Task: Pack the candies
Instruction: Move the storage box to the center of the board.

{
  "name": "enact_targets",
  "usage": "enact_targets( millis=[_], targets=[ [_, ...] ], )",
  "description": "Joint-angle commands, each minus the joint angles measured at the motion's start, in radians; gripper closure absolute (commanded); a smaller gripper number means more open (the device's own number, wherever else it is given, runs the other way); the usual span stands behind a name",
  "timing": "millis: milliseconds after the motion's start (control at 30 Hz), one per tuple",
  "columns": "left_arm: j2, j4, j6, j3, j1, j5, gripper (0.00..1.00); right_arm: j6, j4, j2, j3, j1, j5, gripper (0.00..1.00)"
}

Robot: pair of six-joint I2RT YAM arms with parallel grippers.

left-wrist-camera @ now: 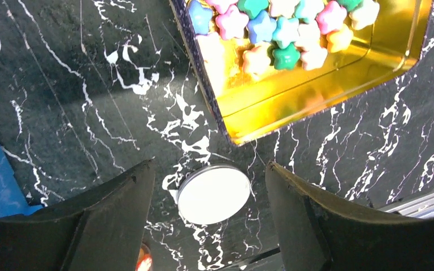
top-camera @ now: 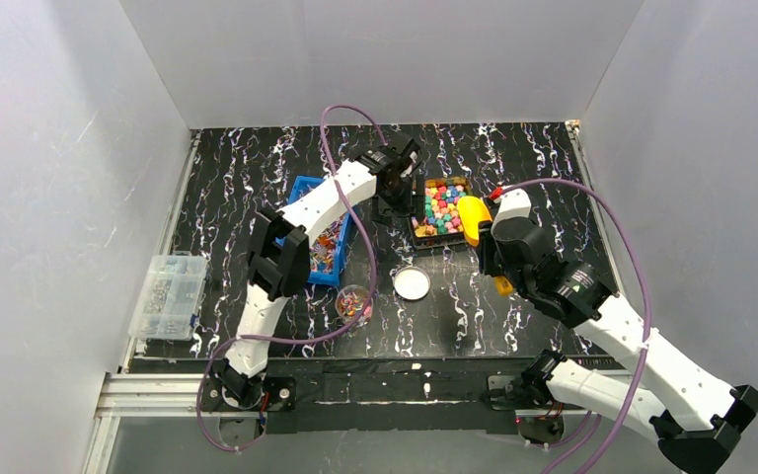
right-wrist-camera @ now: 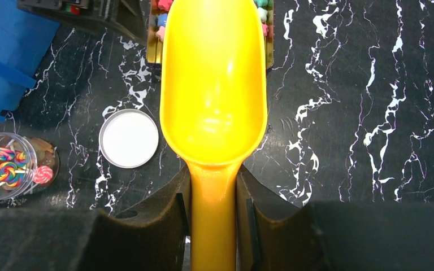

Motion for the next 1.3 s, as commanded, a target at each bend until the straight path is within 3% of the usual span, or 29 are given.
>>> enact_targets(
  millis=[0, 233, 467, 833, 1267],
  targets=[
    [0.073, -0.063, -0.032, 0.081, -0.001, 0.019, 0.3, -0.001, 0.046, -0.026, 0.001, -0.005, 0.017, 0.99],
    [0.149, -0.077, -0.055, 0.155, 0.0, -0.01, 0.34, 0.003, 0.027, -0.051, 0.008, -0.005, 0.008, 0.99],
    [0.182, -0.077, -0.066, 0.17, -0.001, -0.023, 0.49, 0.006, 0.017, -0.059, -0.003, -0.004, -0.012, 0.99],
    [0.142, -0.076, -0.017, 0.1, 0.001, -0.062, 0.78, -0.055, 0.004, 0.003, 0.012, -0.005, -0.077, 0.99],
    [0.004, -0.067, 0.037, -0.102, 0.001, -0.111, 0.96, -0.229, -0.039, 0.103, 0.093, -0.004, -0.186, 0.99]
  ],
)
